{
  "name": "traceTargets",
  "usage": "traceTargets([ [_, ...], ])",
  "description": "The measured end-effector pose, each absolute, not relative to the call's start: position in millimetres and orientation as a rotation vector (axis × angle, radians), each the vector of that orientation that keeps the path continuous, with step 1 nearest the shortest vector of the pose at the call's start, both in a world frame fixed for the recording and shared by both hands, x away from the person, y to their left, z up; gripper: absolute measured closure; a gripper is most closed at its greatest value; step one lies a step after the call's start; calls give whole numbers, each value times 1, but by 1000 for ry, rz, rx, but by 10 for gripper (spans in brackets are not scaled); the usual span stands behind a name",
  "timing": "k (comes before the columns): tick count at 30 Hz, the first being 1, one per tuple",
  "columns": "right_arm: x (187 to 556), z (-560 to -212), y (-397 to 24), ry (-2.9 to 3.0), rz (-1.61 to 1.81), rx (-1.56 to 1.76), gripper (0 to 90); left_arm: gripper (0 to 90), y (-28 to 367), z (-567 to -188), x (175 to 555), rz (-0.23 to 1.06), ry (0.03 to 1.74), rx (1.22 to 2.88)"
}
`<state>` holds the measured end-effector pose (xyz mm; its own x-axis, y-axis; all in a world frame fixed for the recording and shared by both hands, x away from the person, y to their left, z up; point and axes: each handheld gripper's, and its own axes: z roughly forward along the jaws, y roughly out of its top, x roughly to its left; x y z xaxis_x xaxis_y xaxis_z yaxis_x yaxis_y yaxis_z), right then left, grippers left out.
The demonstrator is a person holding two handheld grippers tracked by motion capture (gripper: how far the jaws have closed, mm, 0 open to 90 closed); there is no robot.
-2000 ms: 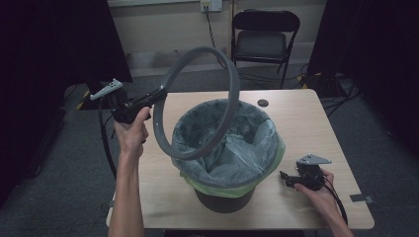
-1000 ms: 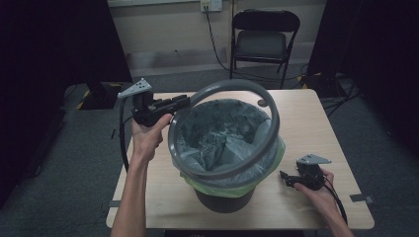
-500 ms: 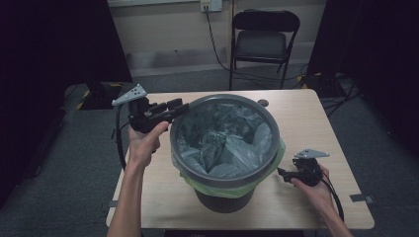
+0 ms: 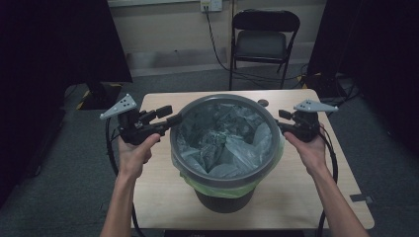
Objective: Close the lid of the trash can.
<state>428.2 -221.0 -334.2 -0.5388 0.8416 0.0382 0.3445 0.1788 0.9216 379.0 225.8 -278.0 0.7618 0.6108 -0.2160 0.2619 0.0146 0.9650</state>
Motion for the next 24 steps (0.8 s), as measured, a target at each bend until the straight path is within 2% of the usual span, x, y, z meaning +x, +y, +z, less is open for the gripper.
traceTargets([
  [7,437,-295,-212,1919,1406,1046,562,440,227,-278,371,341,721,1589],
  [15,420,-266,-196,1925,1549,905,598,445,222,-276,360,358,697,1626],
  [18,411,-261,-194,1949,1615,856,607,443,219,-279,357,353,691,1639],
  [24,403,-274,-190,2023,1604,829,737,484,218,-285,355,339,688,1639],
])
